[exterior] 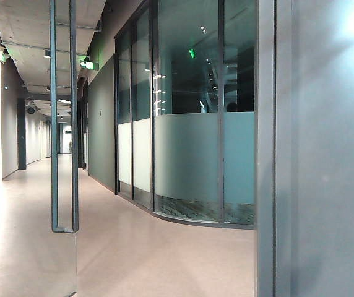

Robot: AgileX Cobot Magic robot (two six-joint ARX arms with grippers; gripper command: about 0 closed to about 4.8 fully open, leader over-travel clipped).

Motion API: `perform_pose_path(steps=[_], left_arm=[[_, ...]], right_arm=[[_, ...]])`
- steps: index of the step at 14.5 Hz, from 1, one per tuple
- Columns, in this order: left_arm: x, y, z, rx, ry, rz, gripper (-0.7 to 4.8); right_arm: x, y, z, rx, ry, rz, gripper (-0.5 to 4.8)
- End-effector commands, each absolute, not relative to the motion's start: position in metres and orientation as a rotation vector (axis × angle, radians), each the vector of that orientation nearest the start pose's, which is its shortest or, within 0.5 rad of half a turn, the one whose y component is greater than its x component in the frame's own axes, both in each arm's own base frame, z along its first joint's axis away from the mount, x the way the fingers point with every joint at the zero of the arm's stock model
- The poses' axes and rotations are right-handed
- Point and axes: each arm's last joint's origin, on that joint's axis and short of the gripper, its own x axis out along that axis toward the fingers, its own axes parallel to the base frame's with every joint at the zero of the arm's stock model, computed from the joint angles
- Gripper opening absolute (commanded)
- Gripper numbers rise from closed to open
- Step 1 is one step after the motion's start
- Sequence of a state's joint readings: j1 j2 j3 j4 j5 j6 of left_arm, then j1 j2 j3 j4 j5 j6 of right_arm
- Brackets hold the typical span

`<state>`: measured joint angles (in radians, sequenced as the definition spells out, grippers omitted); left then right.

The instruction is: Raise the arm to find the leftmost switch on the wall and turn on the lights.

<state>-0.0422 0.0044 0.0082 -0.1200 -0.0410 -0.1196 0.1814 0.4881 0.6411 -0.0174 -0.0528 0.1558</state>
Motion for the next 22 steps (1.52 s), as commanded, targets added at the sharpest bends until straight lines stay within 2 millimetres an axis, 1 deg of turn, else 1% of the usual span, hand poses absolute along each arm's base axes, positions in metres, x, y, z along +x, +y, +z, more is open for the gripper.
perform_pose_path(steps=[1,20,21,22], left_arm=[[0.0973,-0.0042,0.1625,-0.058,0.036,-0.047,-0.05],[0.0972,-0.0042,0.1620,-0.059,0.041,-0.045,-0.05],[0.0972,-0.0042,0.1620,-0.059,0.041,-0.045,-0.05],[0.0972,-0.0042,0.1620,-0.059,0.041,-0.045,-0.05]], right_arm=[[0.1125,0.0224,0.3393,0.162,-0.135,0.248,-0.01],[0.1123,0.0223,0.3392,0.160,-0.134,0.248,-0.01],[0.1112,0.0221,0.3395,0.161,-0.137,0.248,-0.01],[0.1054,0.0197,0.3381,0.119,-0.130,0.218,-0.01]])
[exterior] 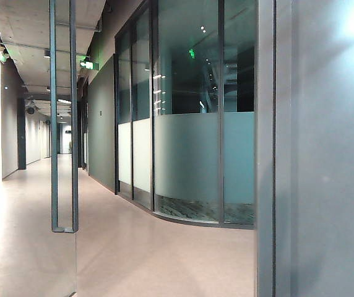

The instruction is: Raise the arm to find the leftmost switch on the wall and turn on the lights.

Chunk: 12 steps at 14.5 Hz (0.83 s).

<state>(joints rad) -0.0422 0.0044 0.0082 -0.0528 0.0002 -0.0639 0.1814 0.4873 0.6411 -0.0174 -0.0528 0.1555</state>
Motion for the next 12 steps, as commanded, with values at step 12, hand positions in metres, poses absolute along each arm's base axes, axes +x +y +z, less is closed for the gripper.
perform_pose_path(steps=[12], left_arm=[[0.097,-0.004,0.162,-0.059,0.041,-0.045,-0.05]], right_arm=[[0.097,-0.007,0.185,0.226,-0.020,-0.079,-0.01]])
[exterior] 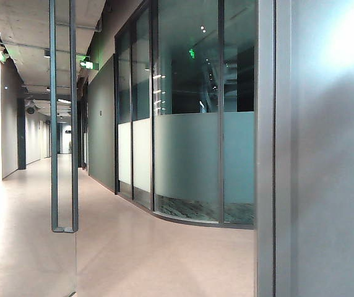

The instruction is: Raise the arm to find the leftmost switch on the wall and turn on the lights.

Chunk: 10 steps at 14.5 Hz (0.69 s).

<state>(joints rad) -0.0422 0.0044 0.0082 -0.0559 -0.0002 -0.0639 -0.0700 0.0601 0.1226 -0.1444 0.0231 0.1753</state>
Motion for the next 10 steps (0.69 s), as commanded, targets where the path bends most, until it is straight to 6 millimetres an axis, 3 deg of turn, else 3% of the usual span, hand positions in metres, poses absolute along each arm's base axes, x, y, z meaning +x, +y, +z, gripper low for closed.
perform_pose_path(steps=[1,10], left_arm=[[0.0972,-0.0042,0.1619,-0.059,0.041,-0.045,-0.05],[0.0972,-0.0042,0.1619,-0.059,0.042,-0.045,-0.05]], right_arm=[[0.0980,-0.0062,0.1811,0.221,-0.041,-0.073,-0.01],[0.0969,-0.0047,0.1732,0.171,-0.088,-0.061,-0.01]])
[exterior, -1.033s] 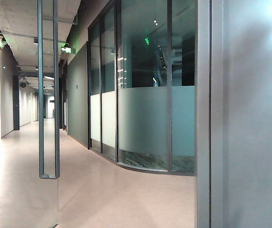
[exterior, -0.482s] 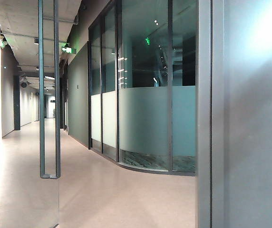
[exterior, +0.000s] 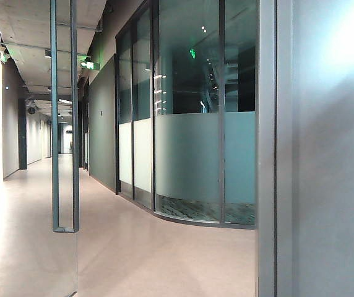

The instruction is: Raise the arm to find the leftmost switch on the wall and turn on the lights.

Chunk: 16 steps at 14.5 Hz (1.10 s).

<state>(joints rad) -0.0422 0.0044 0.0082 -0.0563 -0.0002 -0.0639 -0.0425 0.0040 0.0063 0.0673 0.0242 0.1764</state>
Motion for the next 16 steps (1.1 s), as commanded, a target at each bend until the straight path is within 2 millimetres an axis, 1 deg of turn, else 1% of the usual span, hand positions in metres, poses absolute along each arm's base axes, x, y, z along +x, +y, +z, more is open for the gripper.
perform_pose_path(steps=[1,16], left_arm=[[0.0972,-0.0042,0.1619,-0.059,0.042,-0.045,-0.05],[0.0972,-0.0042,0.1619,-0.059,0.042,-0.045,-0.05]], right_arm=[[0.0969,-0.0047,0.1731,0.171,-0.087,-0.061,-0.01],[0.0971,-0.0047,0.1713,0.149,-0.067,-0.060,-0.01]])
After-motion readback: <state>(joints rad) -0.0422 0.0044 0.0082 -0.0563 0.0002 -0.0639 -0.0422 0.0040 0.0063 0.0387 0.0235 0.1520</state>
